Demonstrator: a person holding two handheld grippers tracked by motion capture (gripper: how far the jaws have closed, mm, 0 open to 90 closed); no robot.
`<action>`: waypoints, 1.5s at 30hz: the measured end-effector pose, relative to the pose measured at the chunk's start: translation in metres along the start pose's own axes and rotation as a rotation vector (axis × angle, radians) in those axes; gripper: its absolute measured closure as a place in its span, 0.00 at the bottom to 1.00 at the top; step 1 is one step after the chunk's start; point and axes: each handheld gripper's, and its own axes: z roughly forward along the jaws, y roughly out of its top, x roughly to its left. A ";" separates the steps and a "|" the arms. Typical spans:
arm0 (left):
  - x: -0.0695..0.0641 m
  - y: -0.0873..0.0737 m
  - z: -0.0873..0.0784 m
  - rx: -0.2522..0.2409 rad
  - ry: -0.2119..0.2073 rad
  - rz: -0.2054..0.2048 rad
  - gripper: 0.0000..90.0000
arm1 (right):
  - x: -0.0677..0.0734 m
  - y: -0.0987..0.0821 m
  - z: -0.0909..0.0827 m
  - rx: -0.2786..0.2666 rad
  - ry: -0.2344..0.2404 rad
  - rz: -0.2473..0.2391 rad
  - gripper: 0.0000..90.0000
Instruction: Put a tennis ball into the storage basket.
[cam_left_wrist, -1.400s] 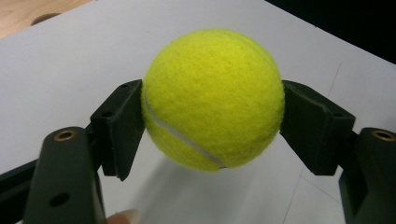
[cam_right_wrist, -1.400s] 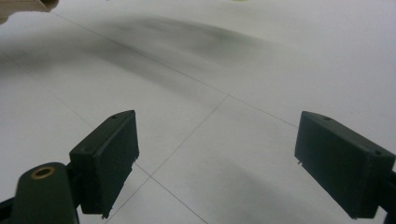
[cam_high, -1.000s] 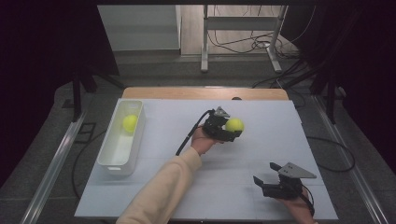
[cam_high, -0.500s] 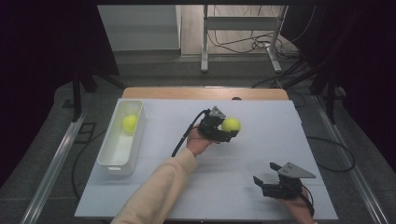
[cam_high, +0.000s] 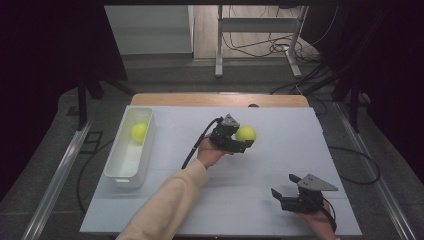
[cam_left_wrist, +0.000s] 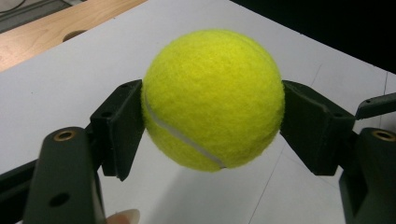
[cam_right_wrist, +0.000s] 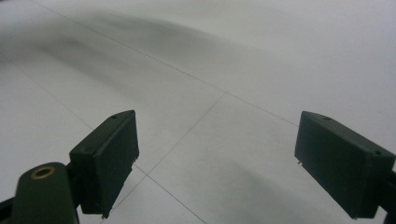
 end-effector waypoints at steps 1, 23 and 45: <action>0.000 0.000 -0.001 0.000 0.000 -0.001 0.29 | 0.000 0.000 0.000 0.000 0.000 0.000 0.16; -0.001 -0.004 -0.032 -0.038 0.005 -0.010 0.29 | 0.000 0.000 0.000 0.002 -0.003 -0.003 0.16; 0.005 -0.014 -0.074 -0.072 0.031 -0.023 0.29 | -0.001 -0.001 0.001 0.002 -0.011 0.007 0.16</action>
